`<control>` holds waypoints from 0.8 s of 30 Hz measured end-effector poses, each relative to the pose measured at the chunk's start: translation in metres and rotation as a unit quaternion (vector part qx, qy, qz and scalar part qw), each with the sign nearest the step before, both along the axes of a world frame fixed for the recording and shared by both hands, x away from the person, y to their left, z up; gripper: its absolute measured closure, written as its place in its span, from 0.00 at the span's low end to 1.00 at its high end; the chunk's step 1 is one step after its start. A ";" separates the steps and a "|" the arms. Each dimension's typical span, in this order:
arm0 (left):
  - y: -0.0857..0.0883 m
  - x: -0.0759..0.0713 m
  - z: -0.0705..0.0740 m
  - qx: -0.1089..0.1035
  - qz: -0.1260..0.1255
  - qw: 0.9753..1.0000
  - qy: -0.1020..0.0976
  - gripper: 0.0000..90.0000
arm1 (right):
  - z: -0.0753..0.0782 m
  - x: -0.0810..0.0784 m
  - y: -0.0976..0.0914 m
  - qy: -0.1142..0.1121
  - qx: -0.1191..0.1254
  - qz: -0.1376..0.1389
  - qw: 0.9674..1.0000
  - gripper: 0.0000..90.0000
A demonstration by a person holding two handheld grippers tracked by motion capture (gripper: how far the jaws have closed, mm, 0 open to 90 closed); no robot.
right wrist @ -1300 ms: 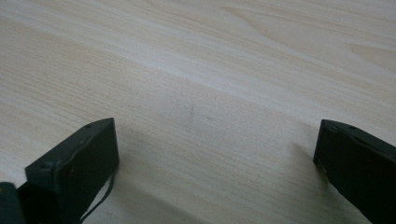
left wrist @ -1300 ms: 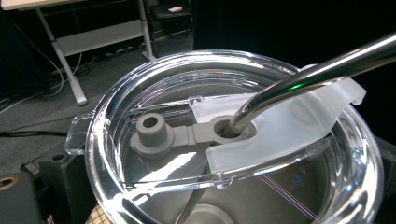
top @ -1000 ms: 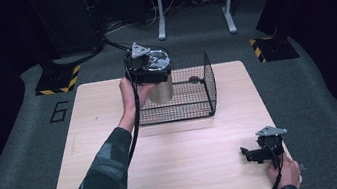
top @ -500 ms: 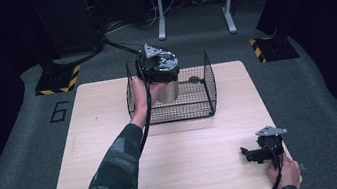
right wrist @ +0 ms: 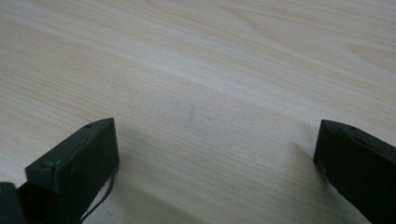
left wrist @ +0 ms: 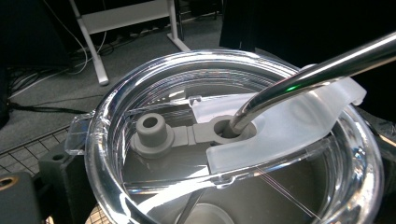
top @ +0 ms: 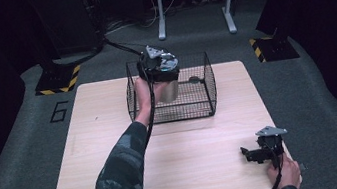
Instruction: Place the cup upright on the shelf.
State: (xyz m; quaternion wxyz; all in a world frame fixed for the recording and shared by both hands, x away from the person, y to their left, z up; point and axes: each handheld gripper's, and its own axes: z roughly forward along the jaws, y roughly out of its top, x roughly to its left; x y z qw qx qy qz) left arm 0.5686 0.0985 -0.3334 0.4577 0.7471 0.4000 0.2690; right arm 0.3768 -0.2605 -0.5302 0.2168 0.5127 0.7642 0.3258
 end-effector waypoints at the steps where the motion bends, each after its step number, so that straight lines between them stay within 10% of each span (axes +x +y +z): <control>1: 0.000 0.001 -0.002 -0.003 0.003 1.000 0.002 0.05 | 0.000 0.000 0.000 0.000 0.000 0.000 1.000 0.00; 24: -0.006 0.024 -0.035 -0.010 0.035 0.999 0.034 0.05 | 0.000 0.000 0.000 -0.001 0.000 -0.001 1.000 0.00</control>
